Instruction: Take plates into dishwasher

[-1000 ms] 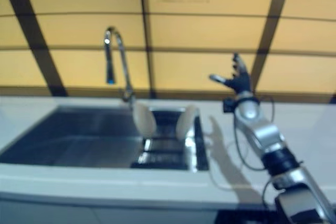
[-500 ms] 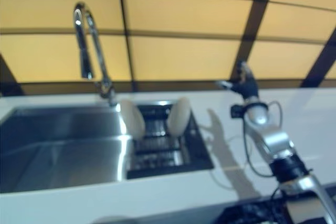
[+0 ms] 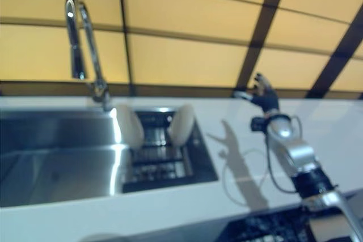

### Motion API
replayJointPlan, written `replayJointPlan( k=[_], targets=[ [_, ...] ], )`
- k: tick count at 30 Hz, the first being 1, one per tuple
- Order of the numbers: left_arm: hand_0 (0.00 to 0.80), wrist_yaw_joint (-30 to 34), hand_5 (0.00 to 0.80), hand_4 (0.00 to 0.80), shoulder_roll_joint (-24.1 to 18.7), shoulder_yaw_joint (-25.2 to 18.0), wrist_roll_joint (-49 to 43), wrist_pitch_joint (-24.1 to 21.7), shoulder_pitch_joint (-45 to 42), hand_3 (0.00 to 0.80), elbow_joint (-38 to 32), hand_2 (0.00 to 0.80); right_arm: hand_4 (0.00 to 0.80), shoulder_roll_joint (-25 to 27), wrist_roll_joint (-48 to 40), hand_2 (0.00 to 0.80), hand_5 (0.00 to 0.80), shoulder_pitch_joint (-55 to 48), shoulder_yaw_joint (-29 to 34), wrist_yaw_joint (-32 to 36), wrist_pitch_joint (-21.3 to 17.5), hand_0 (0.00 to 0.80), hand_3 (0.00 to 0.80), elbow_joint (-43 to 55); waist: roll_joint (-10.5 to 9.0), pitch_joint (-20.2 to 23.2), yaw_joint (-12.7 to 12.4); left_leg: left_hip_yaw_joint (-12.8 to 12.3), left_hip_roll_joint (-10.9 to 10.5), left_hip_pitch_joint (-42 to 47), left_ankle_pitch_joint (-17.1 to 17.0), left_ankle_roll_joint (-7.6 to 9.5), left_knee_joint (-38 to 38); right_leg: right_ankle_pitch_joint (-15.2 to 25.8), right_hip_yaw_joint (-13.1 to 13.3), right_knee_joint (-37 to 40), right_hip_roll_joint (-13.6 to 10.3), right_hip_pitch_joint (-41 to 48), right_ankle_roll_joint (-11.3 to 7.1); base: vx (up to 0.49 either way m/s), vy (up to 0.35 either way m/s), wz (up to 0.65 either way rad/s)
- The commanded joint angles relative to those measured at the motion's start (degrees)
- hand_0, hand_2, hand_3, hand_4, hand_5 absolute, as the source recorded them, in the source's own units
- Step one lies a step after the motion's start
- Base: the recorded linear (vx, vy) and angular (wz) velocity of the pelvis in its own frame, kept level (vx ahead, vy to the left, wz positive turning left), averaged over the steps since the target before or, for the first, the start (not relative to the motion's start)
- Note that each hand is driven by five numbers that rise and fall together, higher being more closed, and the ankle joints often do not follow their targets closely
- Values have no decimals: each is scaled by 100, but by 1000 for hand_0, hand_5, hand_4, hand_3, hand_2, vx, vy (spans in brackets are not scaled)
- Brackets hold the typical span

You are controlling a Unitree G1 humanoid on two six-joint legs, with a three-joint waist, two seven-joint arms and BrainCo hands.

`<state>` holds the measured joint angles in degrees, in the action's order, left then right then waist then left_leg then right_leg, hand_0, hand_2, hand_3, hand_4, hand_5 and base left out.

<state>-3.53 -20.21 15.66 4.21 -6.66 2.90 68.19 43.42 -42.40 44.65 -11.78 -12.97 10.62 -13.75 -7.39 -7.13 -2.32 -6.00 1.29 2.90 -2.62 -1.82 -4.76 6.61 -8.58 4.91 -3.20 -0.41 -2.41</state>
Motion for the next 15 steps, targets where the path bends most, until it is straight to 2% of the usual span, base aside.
replayJointPlan(
  k=[1, 6, 15],
  targets=[
    [0, -25, 0, 0, 56, 126, -60, -197, 283, 0, 45, 0, 0, -14, -401, 0, 0, 211, 10, 326, 52, 0, 0, 14, 21, 160, -98, 422, -200, -290, 51, 122, -24, -207, 71, -11, 49, 192, -261, 33, -31, 6],
    [0, -38, 0, 0, 4, 89, -113, -128, 276, 0, 71, 0, 0, -139, -434, 0, 0, 116, -128, 502, 302, 0, 0, 96, -8, 145, -112, 415, -177, -270, 50, 88, -24, -242, 10, 5, 62, 240, -233, 11, -35, 13],
    [0, -47, 0, 0, -11, 8, -104, -164, 241, 0, 129, 0, 0, -296, -684, 0, 0, -100, -430, 865, 791, 0, 0, 260, 2, 107, -92, 415, -162, -218, 59, 67, -24, -295, -18, -3, 67, 298, -200, 2, -3, 1]
  ],
)
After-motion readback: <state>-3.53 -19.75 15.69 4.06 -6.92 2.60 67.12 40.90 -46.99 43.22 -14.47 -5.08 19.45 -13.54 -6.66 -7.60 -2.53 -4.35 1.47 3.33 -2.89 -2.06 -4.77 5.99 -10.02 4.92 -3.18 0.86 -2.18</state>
